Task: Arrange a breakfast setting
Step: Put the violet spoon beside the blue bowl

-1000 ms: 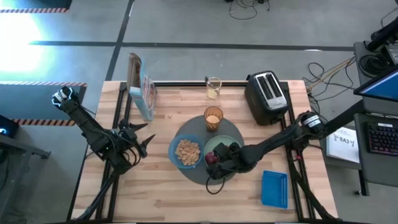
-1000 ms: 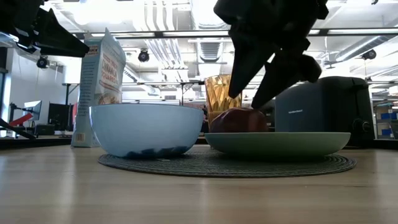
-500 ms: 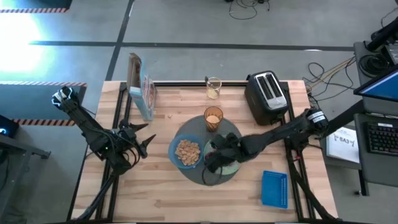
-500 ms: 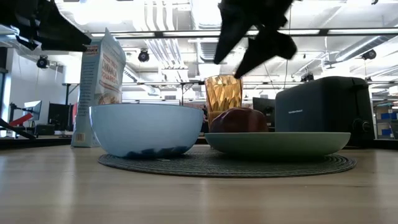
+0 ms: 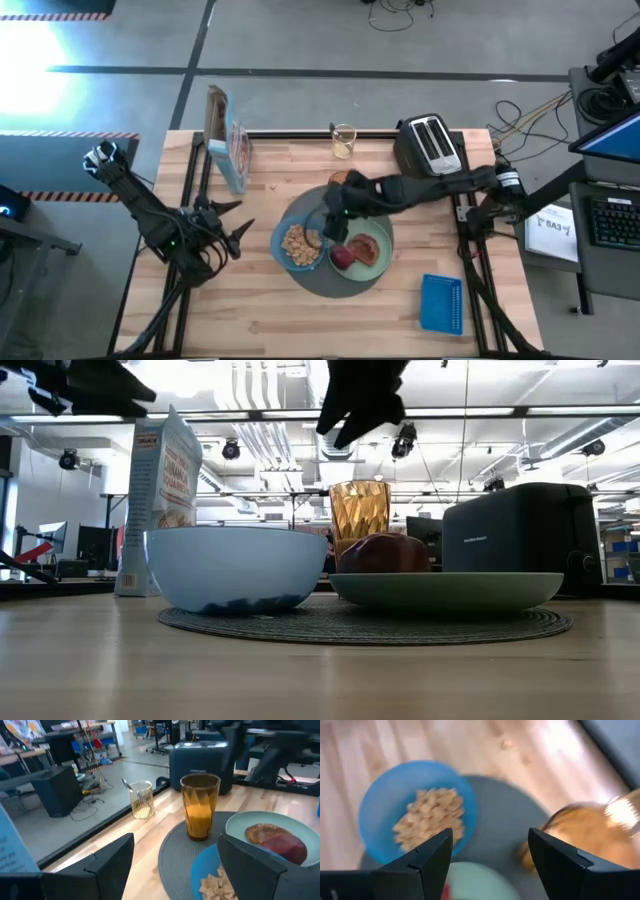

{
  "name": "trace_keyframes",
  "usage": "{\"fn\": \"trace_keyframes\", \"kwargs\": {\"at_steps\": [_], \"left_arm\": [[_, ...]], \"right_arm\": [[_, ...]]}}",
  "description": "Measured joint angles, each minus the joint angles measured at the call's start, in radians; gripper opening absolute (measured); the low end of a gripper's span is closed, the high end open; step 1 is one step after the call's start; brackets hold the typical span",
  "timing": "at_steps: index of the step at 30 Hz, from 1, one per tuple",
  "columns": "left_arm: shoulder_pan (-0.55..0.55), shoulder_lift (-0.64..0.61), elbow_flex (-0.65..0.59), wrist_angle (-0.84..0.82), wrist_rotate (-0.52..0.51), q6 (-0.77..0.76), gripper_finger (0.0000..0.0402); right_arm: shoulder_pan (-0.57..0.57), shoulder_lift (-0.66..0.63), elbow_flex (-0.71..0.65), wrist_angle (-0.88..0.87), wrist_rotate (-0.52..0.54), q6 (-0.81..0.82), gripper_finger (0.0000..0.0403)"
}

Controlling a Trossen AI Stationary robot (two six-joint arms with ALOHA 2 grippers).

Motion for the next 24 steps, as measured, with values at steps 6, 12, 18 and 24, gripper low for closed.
{"fn": "trace_keyframes", "kwargs": {"at_steps": [6, 12, 18, 24], "left_arm": [[0.000, 0.063, 0.076, 0.000, -0.014, 0.066, 0.0270], [0.000, 0.130, 0.144, -0.002, -0.024, 0.119, 0.0270], [0.000, 0.179, 0.183, -0.010, -0.054, 0.119, 0.0270], [0.001, 0.184, 0.179, -0.012, -0.077, 0.032, 0.0270]], "right_arm": [[-0.112, -0.004, 0.055, 0.005, 0.078, -0.205, 0.0249], [-0.256, -0.004, 0.069, 0.004, 0.077, -0.410, 0.0249], [-0.388, -0.002, 0.066, 0.017, 0.074, -0.892, 0.0244], [-0.469, -0.002, 0.066, 0.128, 0.080, -1.149, 0.0238]]}}
